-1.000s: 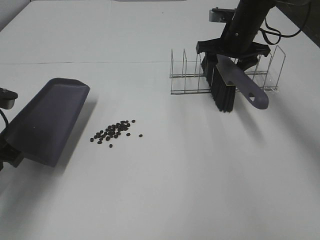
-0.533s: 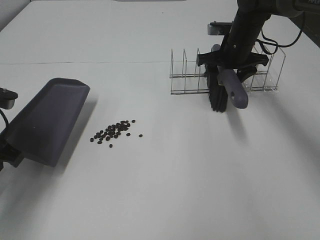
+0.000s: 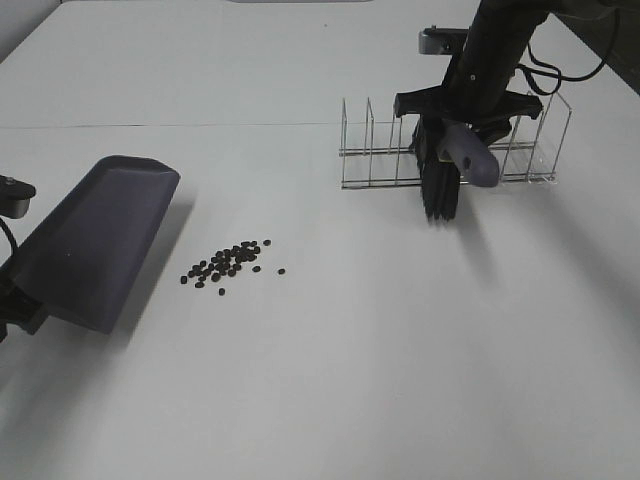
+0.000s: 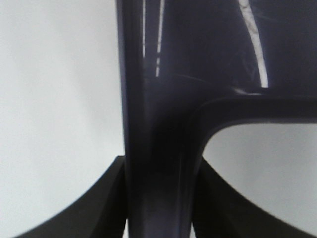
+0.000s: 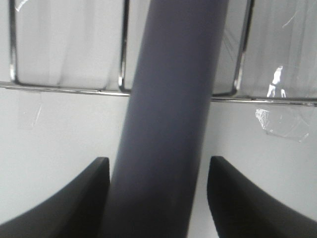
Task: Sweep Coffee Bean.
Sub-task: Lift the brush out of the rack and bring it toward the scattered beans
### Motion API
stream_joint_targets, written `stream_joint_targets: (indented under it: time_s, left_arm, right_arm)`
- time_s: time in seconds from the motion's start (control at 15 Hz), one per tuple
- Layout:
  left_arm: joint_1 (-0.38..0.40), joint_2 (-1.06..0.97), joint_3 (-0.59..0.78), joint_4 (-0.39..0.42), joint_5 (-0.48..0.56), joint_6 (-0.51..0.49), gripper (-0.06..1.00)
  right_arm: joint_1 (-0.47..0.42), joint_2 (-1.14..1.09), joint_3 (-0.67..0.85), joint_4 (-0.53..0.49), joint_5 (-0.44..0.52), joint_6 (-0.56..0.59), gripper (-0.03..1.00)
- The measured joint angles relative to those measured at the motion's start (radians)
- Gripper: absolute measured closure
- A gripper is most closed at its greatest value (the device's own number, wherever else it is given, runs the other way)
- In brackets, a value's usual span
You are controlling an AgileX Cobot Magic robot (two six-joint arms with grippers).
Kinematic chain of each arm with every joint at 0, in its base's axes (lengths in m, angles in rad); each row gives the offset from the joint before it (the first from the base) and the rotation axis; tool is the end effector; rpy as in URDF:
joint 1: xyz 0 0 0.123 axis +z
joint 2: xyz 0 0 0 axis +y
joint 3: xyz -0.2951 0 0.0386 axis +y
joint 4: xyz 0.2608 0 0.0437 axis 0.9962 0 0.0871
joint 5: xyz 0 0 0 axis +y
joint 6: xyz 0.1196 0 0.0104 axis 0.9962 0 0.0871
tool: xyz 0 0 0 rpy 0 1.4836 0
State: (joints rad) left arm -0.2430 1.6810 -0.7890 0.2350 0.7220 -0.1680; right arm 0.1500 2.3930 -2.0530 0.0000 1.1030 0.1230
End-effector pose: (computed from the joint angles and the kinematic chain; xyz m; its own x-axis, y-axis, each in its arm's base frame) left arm 0.2717 -0.0483 0.1181 -0.9667 0.2496 -0.0563 0.2386 0.9588 0.1542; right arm 0.5225 0.0790 0.1325 -0.9770 -0.0236 -0.2117 -0.0298 0.9992 0.0262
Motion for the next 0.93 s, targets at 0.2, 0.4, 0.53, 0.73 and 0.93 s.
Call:
stream_joint_targets:
  time_s: [0.2,0.4,0.53,0.73,0.93]
  left_arm:
    - [0.0,0.0,0.0,0.0,0.0,0.0,0.61]
    - [0.0,0.0,0.0,0.0,0.0,0.0,0.61]
    - [0.0,0.0,0.0,0.0,0.0,0.0,0.61]
    - [0.0,0.0,0.0,0.0,0.0,0.0,0.61]
    - [0.0,0.0,0.0,0.0,0.0,0.0,0.61]
  right_arm:
    - [0.0,-0.074,0.0,0.0,0.065,0.0,0.41]
    - [0.001,-0.125,0.0,-0.006,0.106,0.006,0.63]
    - [0.0,-0.159,0.0,-0.009,0.116,0.008,0.61]
    - [0.0,-0.2,0.0,-0.006,0.119,-0.005,0.61]
    - [0.0,-0.229,0.001,-0.006,0.121,-0.011,0.61]
